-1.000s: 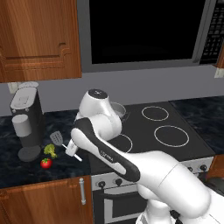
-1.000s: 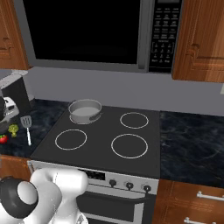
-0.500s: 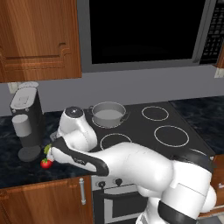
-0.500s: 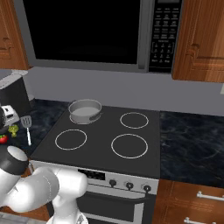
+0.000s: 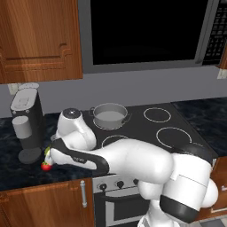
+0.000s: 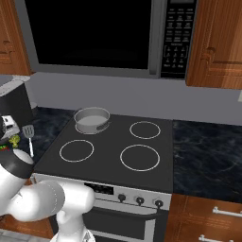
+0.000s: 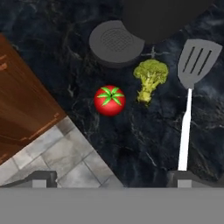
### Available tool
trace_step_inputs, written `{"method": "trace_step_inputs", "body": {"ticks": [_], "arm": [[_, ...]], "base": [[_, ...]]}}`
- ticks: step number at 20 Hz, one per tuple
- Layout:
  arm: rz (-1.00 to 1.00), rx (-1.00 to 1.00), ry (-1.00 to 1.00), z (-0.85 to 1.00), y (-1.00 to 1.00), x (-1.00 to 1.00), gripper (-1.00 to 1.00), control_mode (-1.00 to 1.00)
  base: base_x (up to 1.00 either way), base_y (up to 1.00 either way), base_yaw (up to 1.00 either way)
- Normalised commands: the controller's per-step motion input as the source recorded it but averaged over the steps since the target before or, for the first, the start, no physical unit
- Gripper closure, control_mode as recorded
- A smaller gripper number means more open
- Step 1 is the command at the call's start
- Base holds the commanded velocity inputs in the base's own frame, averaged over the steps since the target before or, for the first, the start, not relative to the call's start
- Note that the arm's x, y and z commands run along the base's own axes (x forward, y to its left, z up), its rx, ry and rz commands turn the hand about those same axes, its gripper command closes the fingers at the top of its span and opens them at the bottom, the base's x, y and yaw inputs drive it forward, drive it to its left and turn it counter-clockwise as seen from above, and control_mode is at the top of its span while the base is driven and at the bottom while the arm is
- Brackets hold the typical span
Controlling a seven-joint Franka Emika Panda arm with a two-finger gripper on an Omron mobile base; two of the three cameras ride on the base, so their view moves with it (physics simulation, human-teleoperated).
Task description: Put the tomato and broccoli in the pot. Retrieve the spatula and lightly stir the vegetables in the pot.
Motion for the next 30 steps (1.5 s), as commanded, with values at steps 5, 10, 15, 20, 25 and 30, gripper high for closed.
{"method": "trace_step_inputs", "body": {"ticks": [5,10,15,20,25,30], "arm": [[0.0,0.0,0.26,-0.11,0.0,0.0,-1.0,-1.0],[0.0,0.0,0.03,-0.42,0.02,0.07,-1.0,-1.0],[0.0,0.0,0.0,-0.23,0.02,0.25,-1.0,-1.0],[0.02,0.0,0.0,-0.11,0.19,0.13,-1.0,-1.0],[0.04,0.0,0.0,-0.06,0.25,0.06,-1.0,-1.0],[0.04,0.0,0.0,0.0,0.33,0.14,-1.0,-1.0]], "base": [[0.0,0.0,0.0],[0.0,0.0,0.0],[0.0,0.0,0.0],[0.0,0.0,0.0],[0.0,0.0,0.0],[0.0,0.0,0.0]]}}
